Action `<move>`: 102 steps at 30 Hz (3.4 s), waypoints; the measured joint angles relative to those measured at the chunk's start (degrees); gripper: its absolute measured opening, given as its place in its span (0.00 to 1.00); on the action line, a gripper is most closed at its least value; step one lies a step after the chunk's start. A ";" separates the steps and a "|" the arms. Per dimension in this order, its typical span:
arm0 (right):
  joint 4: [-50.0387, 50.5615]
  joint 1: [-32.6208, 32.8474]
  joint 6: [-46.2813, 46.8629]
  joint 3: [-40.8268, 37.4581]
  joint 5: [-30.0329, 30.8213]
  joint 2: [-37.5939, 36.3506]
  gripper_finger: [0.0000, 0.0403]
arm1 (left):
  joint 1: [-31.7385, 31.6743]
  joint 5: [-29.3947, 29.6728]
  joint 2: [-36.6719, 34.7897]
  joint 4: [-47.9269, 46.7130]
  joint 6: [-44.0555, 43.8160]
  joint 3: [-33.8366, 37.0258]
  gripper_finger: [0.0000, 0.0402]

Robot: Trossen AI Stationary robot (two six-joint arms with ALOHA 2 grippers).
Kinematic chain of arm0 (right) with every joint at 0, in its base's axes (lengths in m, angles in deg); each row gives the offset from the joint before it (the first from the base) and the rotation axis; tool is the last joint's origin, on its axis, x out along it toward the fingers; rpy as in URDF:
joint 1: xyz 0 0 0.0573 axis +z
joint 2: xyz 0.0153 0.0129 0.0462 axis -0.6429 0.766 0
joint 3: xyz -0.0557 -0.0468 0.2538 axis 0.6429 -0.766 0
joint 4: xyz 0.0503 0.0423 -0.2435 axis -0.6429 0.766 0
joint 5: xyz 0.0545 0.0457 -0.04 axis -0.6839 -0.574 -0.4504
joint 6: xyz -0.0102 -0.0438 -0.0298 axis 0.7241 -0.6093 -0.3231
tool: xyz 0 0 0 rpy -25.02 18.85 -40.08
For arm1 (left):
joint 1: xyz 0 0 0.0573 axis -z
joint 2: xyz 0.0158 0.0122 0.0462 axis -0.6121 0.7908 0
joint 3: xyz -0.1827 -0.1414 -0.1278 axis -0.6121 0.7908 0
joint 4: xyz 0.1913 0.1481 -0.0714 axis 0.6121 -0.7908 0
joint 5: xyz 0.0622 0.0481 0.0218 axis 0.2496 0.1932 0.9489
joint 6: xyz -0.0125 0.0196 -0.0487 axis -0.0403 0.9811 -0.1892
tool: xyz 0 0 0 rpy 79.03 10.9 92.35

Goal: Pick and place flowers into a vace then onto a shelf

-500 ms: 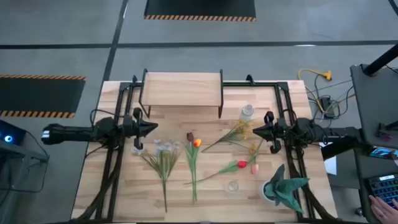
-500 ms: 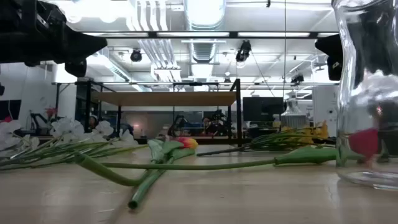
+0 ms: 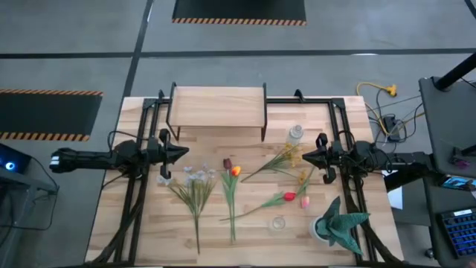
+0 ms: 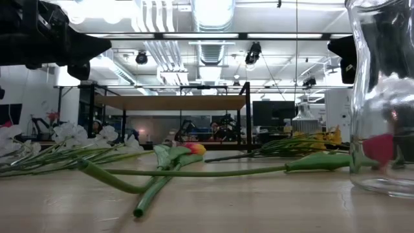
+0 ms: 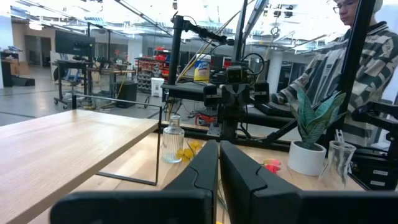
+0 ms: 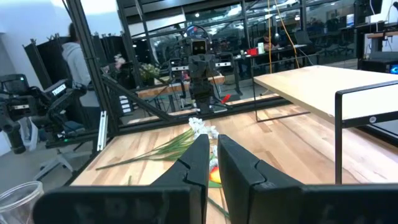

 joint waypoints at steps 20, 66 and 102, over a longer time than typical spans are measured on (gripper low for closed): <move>-0.02 -0.01 0.00 0.00 0.00 0.02 0.07 | 0.00 0.00 0.02 0.01 0.00 0.00 0.00; -0.13 -0.01 0.00 0.00 0.00 0.02 0.07 | 0.00 0.00 0.00 0.01 0.00 0.00 0.00; -19.64 -0.10 32.75 2.06 22.62 4.53 0.24 | -0.02 0.17 0.00 0.34 0.00 0.00 0.00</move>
